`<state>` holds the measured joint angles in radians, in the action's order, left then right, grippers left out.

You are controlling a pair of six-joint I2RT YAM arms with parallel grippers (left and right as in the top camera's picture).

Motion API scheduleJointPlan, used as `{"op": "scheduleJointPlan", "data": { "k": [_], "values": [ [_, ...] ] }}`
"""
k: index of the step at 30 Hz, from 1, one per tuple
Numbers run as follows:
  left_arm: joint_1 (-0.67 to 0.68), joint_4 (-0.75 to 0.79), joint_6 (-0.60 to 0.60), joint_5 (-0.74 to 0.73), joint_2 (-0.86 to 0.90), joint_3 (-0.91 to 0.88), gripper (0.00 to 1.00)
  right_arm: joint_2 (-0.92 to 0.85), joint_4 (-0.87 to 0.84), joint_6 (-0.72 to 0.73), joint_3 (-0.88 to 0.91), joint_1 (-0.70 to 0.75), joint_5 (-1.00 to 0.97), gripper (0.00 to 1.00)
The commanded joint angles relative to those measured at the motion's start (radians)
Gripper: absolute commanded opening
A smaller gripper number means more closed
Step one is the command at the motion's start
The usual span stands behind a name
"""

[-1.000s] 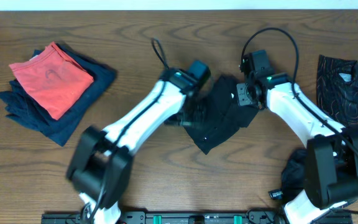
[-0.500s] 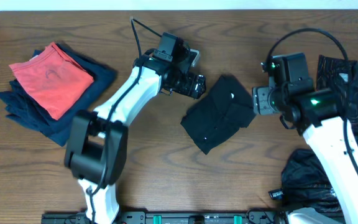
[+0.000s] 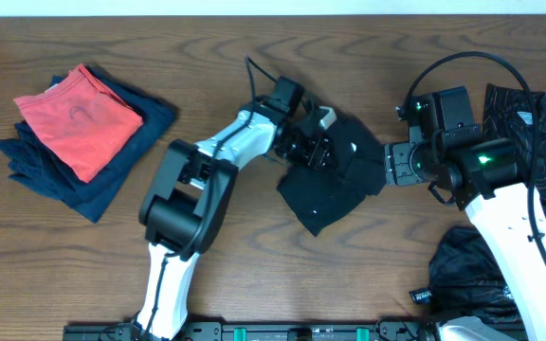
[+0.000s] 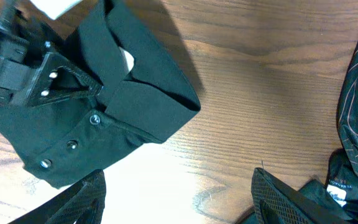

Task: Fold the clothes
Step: 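Carry the folded t-shirt left with the left gripper onto the stack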

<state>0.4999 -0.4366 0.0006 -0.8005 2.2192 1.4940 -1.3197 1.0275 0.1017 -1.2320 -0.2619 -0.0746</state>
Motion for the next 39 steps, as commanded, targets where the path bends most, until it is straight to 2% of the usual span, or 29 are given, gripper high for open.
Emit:
{"op": "scheduleJointPlan", "data": {
  "k": [1,2,8,15,21,30,36,37,39],
  "values": [
    [0.008,-0.012,-0.025,0.0,0.032,0.006,0.1,0.006,0.006,0.002,-0.009,0.006,0.012,0.73],
    [0.001,-0.023,-0.028,0.0,0.026,0.016,0.06,0.006,0.006,0.002,-0.009,0.006,0.012,0.73],
    [-0.094,-0.054,-0.033,0.015,-0.099,0.055,0.06,0.006,0.016,0.002,-0.009,0.006,0.012,0.73],
    [-0.312,-0.102,-0.132,0.291,-0.36,0.055,0.06,0.006,0.031,0.002,-0.009,0.006,0.007,0.72],
    [-0.541,-0.106,-0.138,0.367,-0.5,0.055,0.06,0.006,0.039,0.002,-0.009,0.006,-0.027,0.73],
    [-0.839,-0.108,-0.145,0.399,-0.496,0.053,0.06,0.006,0.039,0.002,-0.009,0.006,-0.027,0.73],
    [-0.973,-0.109,-0.145,0.407,-0.476,0.05,0.06,0.006,0.039,0.002,-0.009,0.006,-0.026,0.73],
    [-0.99,-0.112,-0.144,0.414,-0.472,0.046,0.14,0.006,0.04,0.002,-0.009,0.006,-0.026,0.73],
    [-1.018,-0.116,-0.144,0.429,-0.464,0.038,0.67,0.006,0.041,0.002,-0.009,0.006,-0.026,0.73]
  ]
}}
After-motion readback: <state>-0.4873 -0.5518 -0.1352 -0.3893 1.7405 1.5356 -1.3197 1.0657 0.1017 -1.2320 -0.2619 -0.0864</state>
